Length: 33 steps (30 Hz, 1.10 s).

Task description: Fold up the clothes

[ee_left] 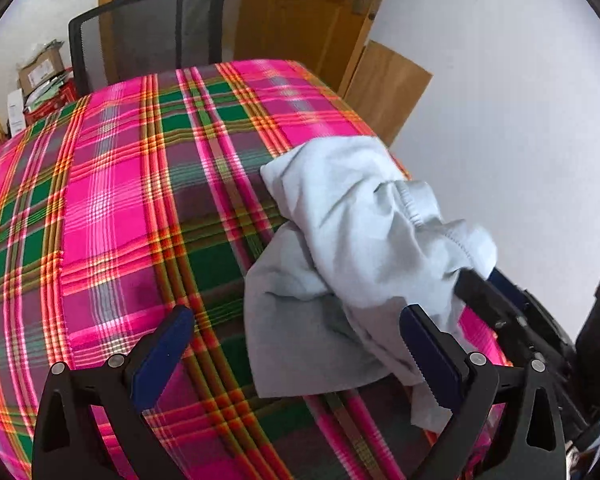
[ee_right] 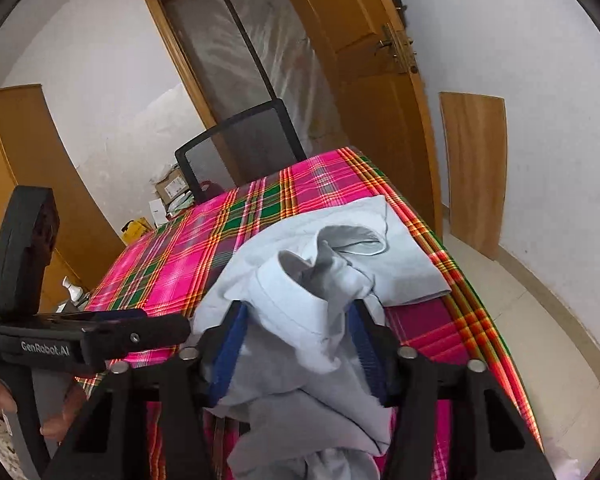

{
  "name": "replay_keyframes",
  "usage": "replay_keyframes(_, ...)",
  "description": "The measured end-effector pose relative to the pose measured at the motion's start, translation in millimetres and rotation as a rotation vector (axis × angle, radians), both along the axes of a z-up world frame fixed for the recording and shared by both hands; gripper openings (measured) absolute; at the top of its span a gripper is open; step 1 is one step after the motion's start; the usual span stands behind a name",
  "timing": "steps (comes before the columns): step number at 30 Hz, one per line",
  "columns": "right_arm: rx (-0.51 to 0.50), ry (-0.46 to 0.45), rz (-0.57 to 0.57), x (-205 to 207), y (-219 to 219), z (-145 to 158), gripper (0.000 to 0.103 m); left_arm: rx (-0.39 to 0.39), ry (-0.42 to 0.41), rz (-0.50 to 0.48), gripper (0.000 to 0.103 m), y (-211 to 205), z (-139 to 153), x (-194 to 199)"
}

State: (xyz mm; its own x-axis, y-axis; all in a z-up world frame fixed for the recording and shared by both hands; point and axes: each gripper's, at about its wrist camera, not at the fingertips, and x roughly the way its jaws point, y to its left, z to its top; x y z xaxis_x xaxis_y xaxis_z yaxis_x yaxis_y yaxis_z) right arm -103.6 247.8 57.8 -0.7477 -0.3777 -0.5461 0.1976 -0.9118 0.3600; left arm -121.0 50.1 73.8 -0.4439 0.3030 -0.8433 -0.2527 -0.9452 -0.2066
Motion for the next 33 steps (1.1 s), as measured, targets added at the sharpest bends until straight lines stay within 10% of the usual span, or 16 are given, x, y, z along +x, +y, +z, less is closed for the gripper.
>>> replay_keyframes(7,0.037,0.053,0.028,11.8,-11.6,4.8,0.017,-0.02,0.042,-0.06,0.103,10.8,8.4,3.4)
replay_keyframes(17,0.082,0.096,0.17,43.3,-40.7,-1.7,0.012,0.084,0.015,-0.057,0.103,3.3,19.5,8.4)
replay_keyframes(33,0.098,0.072,0.279,77.2,-75.3,-13.9,0.01,-0.232,0.05,-0.128,0.103,37.7,-3.6,4.2)
